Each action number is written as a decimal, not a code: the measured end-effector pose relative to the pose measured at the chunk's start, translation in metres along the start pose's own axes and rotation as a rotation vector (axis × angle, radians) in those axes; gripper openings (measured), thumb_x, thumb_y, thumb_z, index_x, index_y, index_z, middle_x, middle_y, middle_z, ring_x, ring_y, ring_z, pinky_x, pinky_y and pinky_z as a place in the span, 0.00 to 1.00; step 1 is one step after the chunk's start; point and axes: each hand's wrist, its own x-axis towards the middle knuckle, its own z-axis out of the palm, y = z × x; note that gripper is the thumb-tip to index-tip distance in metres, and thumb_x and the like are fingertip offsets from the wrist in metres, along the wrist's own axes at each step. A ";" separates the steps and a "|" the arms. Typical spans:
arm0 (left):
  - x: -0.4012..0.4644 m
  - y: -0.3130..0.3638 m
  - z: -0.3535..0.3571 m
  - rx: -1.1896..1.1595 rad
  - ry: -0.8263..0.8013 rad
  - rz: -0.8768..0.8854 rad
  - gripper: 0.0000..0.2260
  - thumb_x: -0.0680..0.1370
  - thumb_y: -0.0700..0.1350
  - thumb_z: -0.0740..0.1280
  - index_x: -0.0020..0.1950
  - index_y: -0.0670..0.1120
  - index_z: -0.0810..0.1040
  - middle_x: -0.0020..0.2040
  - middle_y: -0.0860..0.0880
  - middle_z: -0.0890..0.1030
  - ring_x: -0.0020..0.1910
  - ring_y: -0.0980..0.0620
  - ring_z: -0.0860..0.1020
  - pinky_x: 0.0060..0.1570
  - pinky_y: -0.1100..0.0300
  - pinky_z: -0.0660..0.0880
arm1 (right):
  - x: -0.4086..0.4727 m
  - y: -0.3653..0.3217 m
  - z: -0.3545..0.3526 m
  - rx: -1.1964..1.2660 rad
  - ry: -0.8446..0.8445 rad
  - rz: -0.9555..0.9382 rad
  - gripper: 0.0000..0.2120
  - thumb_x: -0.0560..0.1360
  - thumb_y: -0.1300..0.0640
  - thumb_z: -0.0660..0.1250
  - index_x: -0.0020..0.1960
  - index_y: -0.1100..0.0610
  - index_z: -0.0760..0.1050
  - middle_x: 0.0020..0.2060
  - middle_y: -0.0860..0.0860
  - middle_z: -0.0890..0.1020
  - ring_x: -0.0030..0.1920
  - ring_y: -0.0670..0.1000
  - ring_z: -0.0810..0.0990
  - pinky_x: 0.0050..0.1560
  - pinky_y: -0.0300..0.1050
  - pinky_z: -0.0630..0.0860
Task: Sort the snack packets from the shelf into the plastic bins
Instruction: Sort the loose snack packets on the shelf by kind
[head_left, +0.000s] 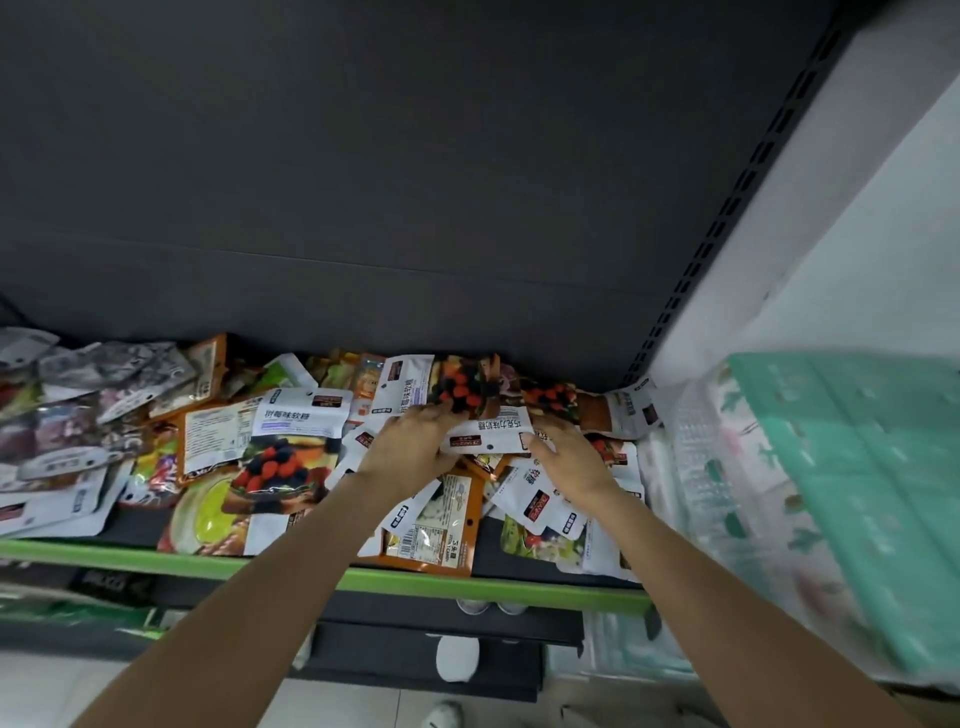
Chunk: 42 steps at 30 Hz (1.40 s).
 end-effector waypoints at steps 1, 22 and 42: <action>-0.001 0.000 -0.001 -0.039 0.040 0.015 0.18 0.79 0.46 0.63 0.69 0.50 0.71 0.69 0.49 0.72 0.66 0.48 0.71 0.65 0.53 0.67 | 0.000 0.001 -0.001 0.011 -0.004 0.003 0.22 0.81 0.46 0.54 0.73 0.54 0.64 0.72 0.53 0.66 0.72 0.53 0.64 0.68 0.44 0.61; 0.012 -0.021 0.002 -0.028 -0.117 -0.142 0.31 0.78 0.58 0.63 0.77 0.55 0.54 0.78 0.52 0.54 0.76 0.49 0.54 0.72 0.46 0.57 | -0.001 0.001 -0.011 -0.063 0.305 0.130 0.21 0.75 0.73 0.60 0.65 0.58 0.74 0.60 0.60 0.77 0.58 0.57 0.76 0.57 0.39 0.71; -0.007 0.004 0.006 0.056 -0.075 -0.197 0.34 0.76 0.62 0.62 0.77 0.55 0.52 0.78 0.50 0.48 0.77 0.46 0.46 0.72 0.44 0.51 | -0.005 0.011 0.001 -0.420 -0.006 0.098 0.29 0.82 0.44 0.49 0.78 0.50 0.44 0.77 0.51 0.42 0.77 0.54 0.42 0.73 0.60 0.56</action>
